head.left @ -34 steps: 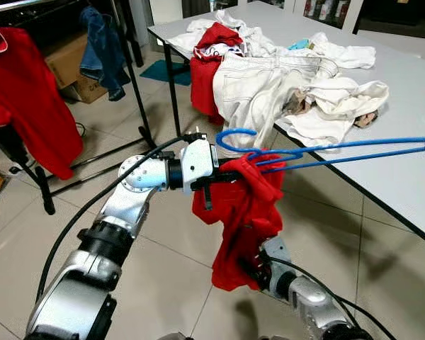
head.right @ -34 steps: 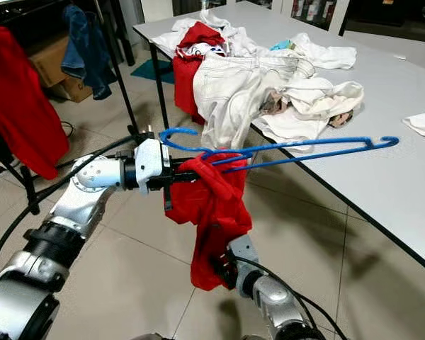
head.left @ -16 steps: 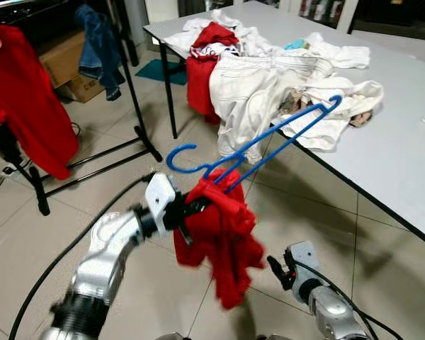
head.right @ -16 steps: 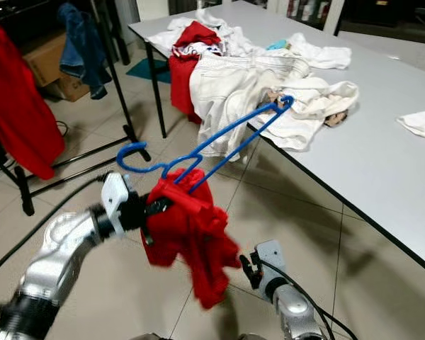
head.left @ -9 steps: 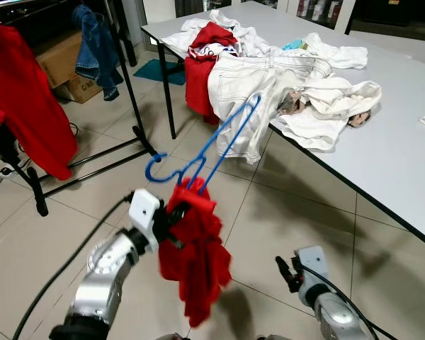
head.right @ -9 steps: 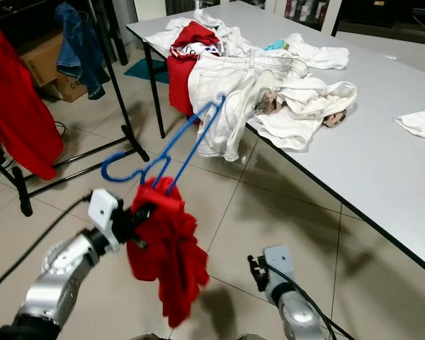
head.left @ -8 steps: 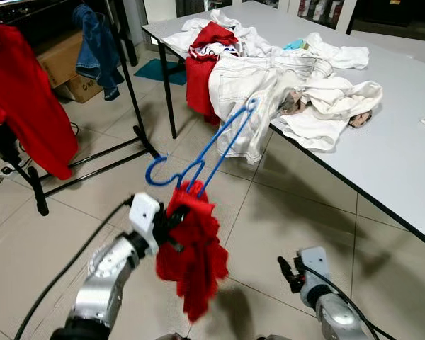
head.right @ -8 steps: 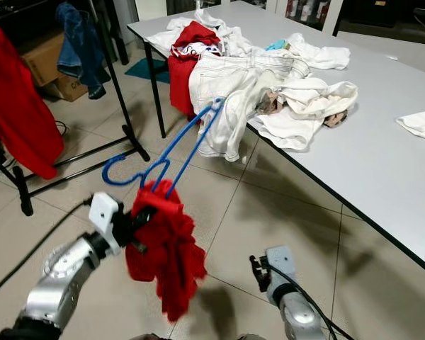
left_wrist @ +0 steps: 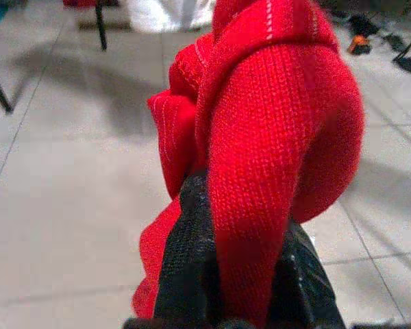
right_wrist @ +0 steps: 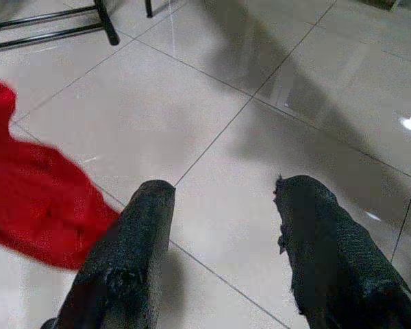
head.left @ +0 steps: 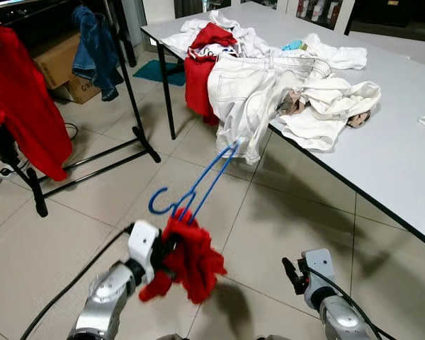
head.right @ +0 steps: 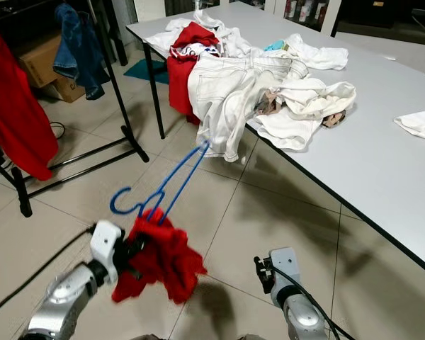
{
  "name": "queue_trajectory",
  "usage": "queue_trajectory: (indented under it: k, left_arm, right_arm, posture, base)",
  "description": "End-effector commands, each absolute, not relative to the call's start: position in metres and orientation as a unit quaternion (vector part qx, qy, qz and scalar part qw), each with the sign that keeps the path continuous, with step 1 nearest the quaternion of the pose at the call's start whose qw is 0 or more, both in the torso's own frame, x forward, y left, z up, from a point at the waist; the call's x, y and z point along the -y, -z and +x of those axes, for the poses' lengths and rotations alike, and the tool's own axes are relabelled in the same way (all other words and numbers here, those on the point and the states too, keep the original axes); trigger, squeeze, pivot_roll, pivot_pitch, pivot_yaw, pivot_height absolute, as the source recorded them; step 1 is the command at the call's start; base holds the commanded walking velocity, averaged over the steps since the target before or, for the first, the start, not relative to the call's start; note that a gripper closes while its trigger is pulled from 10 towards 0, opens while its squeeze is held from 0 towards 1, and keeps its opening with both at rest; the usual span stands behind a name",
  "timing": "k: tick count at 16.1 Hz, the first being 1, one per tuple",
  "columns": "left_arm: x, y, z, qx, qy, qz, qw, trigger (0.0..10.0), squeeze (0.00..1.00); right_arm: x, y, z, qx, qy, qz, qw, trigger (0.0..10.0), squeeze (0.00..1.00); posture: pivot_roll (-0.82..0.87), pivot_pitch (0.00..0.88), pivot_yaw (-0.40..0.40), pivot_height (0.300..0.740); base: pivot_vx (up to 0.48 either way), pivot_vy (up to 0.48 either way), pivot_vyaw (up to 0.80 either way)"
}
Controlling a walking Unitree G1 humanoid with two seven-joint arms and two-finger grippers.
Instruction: Hang hanger
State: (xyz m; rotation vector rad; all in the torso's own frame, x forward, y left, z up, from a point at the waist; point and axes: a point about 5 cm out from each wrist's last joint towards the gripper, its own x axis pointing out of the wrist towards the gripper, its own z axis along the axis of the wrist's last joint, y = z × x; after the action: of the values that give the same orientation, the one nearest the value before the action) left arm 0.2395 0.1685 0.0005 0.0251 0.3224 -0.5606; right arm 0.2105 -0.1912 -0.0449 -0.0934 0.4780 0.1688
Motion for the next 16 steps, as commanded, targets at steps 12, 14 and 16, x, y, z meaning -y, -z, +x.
queue_trajectory:
  k: [12,14,16]
  left_arm:
    - [-0.168,0.028,0.237,-0.228,0.239,0.026,0.944,10.0,0.0]
    - [-0.168,0.028,0.238,-0.227,0.24,0.029,0.944,10.0,0.0]
    - [-0.167,0.029,0.238,-0.226,0.241,0.029,0.943,10.0,0.0]
  right_arm:
    - [0.189,0.054,0.192,-0.262,-0.151,-0.103,0.948,10.0,0.0]
    - [0.191,0.057,0.189,-0.27,-0.149,-0.101,0.946,10.0,0.0]
    - [0.192,0.058,0.187,-0.276,-0.15,-0.102,0.944,10.0,0.0]
  posture:
    - [-0.09,0.0,0.021,0.74]
    - [-0.09,0.0,0.02,0.74]
    - [-0.09,0.0,0.02,0.74]
  base:
    - [0.0,0.0,0.0]
    - [0.0,0.0,0.0]
    - [0.0,0.0,0.0]
